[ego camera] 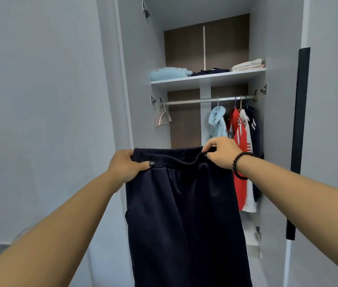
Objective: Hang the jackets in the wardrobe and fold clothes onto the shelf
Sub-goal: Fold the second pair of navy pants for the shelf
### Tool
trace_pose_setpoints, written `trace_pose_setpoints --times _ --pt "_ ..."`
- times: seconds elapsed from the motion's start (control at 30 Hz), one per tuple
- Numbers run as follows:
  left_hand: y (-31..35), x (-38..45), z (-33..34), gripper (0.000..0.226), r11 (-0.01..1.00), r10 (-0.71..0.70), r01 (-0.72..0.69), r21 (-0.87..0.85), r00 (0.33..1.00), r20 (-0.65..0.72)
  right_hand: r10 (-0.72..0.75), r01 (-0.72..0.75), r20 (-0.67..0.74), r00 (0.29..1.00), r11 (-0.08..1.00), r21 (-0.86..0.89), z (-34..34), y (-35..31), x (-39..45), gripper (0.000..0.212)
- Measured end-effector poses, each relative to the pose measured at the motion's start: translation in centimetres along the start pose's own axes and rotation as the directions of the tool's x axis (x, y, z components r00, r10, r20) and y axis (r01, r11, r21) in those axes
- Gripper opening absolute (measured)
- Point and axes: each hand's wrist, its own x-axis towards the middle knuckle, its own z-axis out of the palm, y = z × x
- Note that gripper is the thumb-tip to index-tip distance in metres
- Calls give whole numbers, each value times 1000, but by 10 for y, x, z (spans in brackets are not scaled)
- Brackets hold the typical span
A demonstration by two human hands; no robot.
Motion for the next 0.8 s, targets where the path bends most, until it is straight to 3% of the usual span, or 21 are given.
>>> trace_pose_setpoints --times 0.07,0.13,0.27,0.4,0.53,0.7,0.8 --pt "-15 1 -19 15 1000 -11 10 -27 998 -59 -132 137 109 985 990 -44 1 -8 2 28" --pt "-29 -3 -36 16 999 5 -7 -47 999 -39 -257 297 275 926 948 -115 -1 -13 -1 40" --pt "-42 -15 -54 15 994 53 -51 -101 998 17 -229 336 479 847 930 -149 -1 -22 -13 73" --pt "-34 -27 -54 14 965 69 -74 -252 997 -30 -306 463 439 845 830 -312 1 -30 -25 44" --pt "-22 -39 -63 16 954 74 -76 -289 997 -15 -378 501 369 849 798 -336 -19 -40 -38 31" --pt "-1 -54 -77 16 957 113 -116 -267 993 -25 -385 486 336 859 820 -303 -47 -62 -50 19" --pt "7 -64 -84 14 947 133 -143 -286 990 -56 -311 404 326 893 873 -273 -59 -72 -56 17"
